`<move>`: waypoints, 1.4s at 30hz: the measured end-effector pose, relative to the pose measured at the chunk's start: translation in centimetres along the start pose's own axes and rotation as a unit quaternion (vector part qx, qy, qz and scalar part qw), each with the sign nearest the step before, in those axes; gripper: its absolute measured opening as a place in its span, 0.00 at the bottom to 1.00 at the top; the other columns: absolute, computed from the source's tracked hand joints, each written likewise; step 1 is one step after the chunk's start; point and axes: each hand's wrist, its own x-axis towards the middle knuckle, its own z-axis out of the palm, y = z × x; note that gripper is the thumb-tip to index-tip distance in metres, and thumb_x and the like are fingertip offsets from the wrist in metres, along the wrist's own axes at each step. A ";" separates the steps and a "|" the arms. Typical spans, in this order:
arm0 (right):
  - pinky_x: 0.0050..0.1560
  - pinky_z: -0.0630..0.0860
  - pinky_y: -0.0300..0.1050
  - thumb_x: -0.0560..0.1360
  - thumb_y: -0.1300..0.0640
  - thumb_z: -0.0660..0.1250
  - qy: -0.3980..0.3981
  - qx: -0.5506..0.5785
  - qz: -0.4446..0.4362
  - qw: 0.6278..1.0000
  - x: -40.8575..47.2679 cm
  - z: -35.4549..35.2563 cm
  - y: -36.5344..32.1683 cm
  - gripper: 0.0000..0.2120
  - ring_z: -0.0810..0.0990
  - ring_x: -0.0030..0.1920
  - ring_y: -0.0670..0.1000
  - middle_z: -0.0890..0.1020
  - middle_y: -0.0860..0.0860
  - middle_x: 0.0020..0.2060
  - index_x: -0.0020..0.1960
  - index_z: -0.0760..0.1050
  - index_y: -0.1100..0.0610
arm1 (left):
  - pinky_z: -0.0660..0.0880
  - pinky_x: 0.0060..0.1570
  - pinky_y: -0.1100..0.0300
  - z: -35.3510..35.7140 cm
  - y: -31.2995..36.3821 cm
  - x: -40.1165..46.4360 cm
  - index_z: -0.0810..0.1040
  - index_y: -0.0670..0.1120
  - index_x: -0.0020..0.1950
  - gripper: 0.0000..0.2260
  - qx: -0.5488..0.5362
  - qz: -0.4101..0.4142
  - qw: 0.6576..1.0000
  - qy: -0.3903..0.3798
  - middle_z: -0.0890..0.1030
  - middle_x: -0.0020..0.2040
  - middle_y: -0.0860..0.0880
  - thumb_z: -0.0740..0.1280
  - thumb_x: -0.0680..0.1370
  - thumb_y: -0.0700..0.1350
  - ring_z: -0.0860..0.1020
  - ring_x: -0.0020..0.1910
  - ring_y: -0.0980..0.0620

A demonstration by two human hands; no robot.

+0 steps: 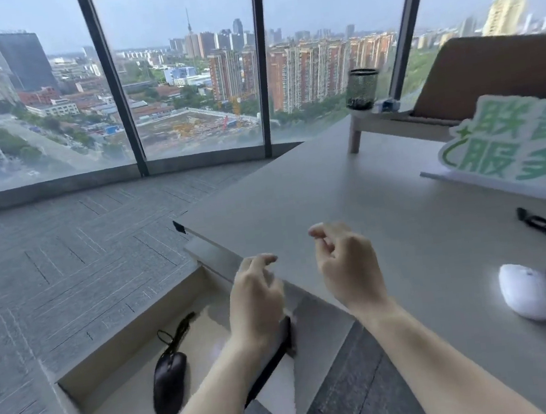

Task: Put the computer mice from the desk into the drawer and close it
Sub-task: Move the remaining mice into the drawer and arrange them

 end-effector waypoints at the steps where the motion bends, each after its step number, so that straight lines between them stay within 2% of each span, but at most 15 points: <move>1: 0.48 0.74 0.41 0.77 0.63 0.62 0.031 -0.009 0.012 0.999 0.1 -2.7 1.5 0.12 0.82 0.49 0.54 0.84 0.53 0.52 0.55 0.81 0.56 | 0.76 0.53 0.59 1.4 2.1 -0.2 0.79 0.44 0.59 0.14 -0.013 0.018 1.000 -0.018 0.80 0.56 0.48 0.64 0.75 0.38 0.80 0.51 0.51; 5: 0.53 0.75 0.50 0.74 0.61 0.57 0.147 -0.065 0.074 0.984 -0.7 -12.4 9.1 0.16 0.79 0.53 0.60 0.83 0.56 0.52 0.55 0.80 0.57 | 0.76 0.52 0.56 7.9 9.5 -2.2 0.79 0.46 0.60 0.14 -0.041 0.073 0.989 -0.124 0.80 0.57 0.47 0.65 0.75 0.42 0.80 0.51 0.51; 7: 0.58 0.72 0.51 0.74 0.64 0.59 0.168 -0.111 0.139 0.970 -1.6 -16.2 13.3 0.16 0.74 0.58 0.62 0.80 0.57 0.57 0.58 0.79 0.58 | 0.76 0.54 0.57 11.2 12.4 -3.6 0.76 0.48 0.63 0.17 -0.039 0.084 0.979 -0.182 0.78 0.61 0.48 0.66 0.75 0.45 0.79 0.54 0.51; 9: 0.64 0.68 0.52 0.74 0.64 0.61 0.141 -0.157 0.213 0.954 -2.7 -18.7 17.1 0.19 0.70 0.62 0.62 0.76 0.57 0.64 0.63 0.77 0.55 | 0.74 0.57 0.57 14.2 14.8 -4.9 0.73 0.51 0.66 0.20 -0.027 0.088 0.969 -0.228 0.75 0.65 0.49 0.66 0.74 0.49 0.77 0.60 0.51; 13: 0.69 0.65 0.53 0.76 0.51 0.62 0.005 -0.213 0.320 0.923 -4.7 -21.5 21.4 0.24 0.65 0.68 0.64 0.65 0.58 0.72 0.72 0.67 0.46 | 0.68 0.64 0.54 19.3 18.6 -6.9 0.67 0.55 0.71 0.28 0.030 0.089 0.953 -0.289 0.71 0.71 0.50 0.66 0.71 0.55 0.70 0.68 0.47; 14: 0.68 0.65 0.52 0.76 0.48 0.62 -0.019 -0.219 0.334 0.917 -5.1 -22.0 21.9 0.25 0.66 0.69 0.63 0.64 0.59 0.73 0.72 0.66 0.45 | 0.67 0.64 0.54 20.3 19.4 -7.4 0.67 0.56 0.71 0.29 0.061 0.095 0.950 -0.291 0.71 0.70 0.50 0.66 0.70 0.57 0.70 0.67 0.45; 17: 0.65 0.69 0.50 0.75 0.44 0.63 -0.040 -0.230 0.329 0.915 -5.7 -22.6 23.0 0.26 0.69 0.66 0.61 0.72 0.59 0.68 0.73 0.66 0.44 | 0.64 0.62 0.53 22.6 21.1 -8.3 0.67 0.58 0.69 0.28 0.135 0.115 0.945 -0.276 0.74 0.68 0.50 0.63 0.69 0.59 0.69 0.65 0.44; 23: 0.61 0.70 0.51 0.74 0.52 0.64 0.015 -0.198 0.309 0.930 -6.1 -23.5 22.5 0.27 0.69 0.60 0.63 0.75 0.62 0.60 0.72 0.65 0.46 | 0.68 0.55 0.52 24.3 21.5 -8.6 0.70 0.54 0.63 0.21 0.149 0.116 0.955 -0.227 0.77 0.59 0.45 0.62 0.69 0.51 0.70 0.60 0.41; 26: 0.58 0.70 0.50 0.74 0.54 0.65 0.074 -0.125 0.248 0.958 -5.5 -24.3 19.8 0.27 0.70 0.61 0.62 0.75 0.60 0.61 0.72 0.65 0.46 | 0.69 0.53 0.52 22.0 20.6 -7.8 0.68 0.53 0.66 0.24 0.110 0.110 0.970 -0.185 0.77 0.58 0.44 0.64 0.70 0.51 0.70 0.58 0.41; 29: 0.52 0.68 0.44 0.75 0.55 0.65 0.124 -0.064 0.159 0.977 -4.1 -24.2 15.0 0.25 0.74 0.60 0.58 0.75 0.56 0.61 0.71 0.66 0.45 | 0.70 0.53 0.52 17.3 19.0 -6.1 0.66 0.54 0.67 0.26 0.053 0.081 0.989 -0.113 0.76 0.57 0.44 0.66 0.69 0.51 0.70 0.56 0.42; 33: 0.56 0.73 0.47 0.74 0.53 0.66 0.150 0.053 0.063 0.985 -1.8 -22.2 7.2 0.23 0.76 0.60 0.52 0.77 0.50 0.62 0.68 0.68 0.45 | 0.70 0.52 0.51 8.9 15.3 -3.7 0.68 0.54 0.66 0.26 0.022 0.039 0.999 -0.025 0.76 0.57 0.44 0.67 0.68 0.51 0.70 0.56 0.43; 35: 0.61 0.74 0.50 0.71 0.51 0.64 0.137 0.121 0.043 0.982 -1.1 -20.4 3.1 0.24 0.76 0.60 0.51 0.77 0.46 0.61 0.67 0.68 0.45 | 0.69 0.52 0.52 4.2 12.7 -2.8 0.68 0.54 0.65 0.25 0.026 0.014 0.999 0.016 0.76 0.58 0.44 0.67 0.69 0.51 0.70 0.56 0.44; 38: 0.56 0.75 0.49 0.70 0.49 0.64 0.087 0.204 0.033 0.975 -1.1 -16.8 -2.3 0.24 0.78 0.55 0.51 0.77 0.41 0.54 0.65 0.69 0.42 | 0.67 0.53 0.54 -2.8 7.9 -2.2 0.70 0.52 0.64 0.23 0.043 -0.028 0.996 0.072 0.76 0.58 0.45 0.68 0.70 0.50 0.70 0.56 0.46; 40: 0.52 0.75 0.46 0.69 0.48 0.63 0.043 0.234 0.033 0.971 -1.5 -13.6 -4.9 0.23 0.78 0.52 0.50 0.78 0.44 0.54 0.65 0.69 0.42 | 0.68 0.56 0.52 -6.8 4.4 -2.3 0.69 0.52 0.64 0.22 0.056 -0.062 0.992 0.096 0.77 0.59 0.45 0.67 0.71 0.50 0.70 0.57 0.46; 42: 0.52 0.76 0.47 0.70 0.48 0.63 -0.005 0.253 0.033 0.967 -2.2 -9.7 -7.0 0.23 0.79 0.53 0.49 0.78 0.46 0.55 0.65 0.69 0.41 | 0.68 0.57 0.50 -9.9 0.8 -2.8 0.69 0.50 0.64 0.22 0.089 -0.097 0.985 0.107 0.78 0.59 0.45 0.66 0.71 0.51 0.72 0.58 0.43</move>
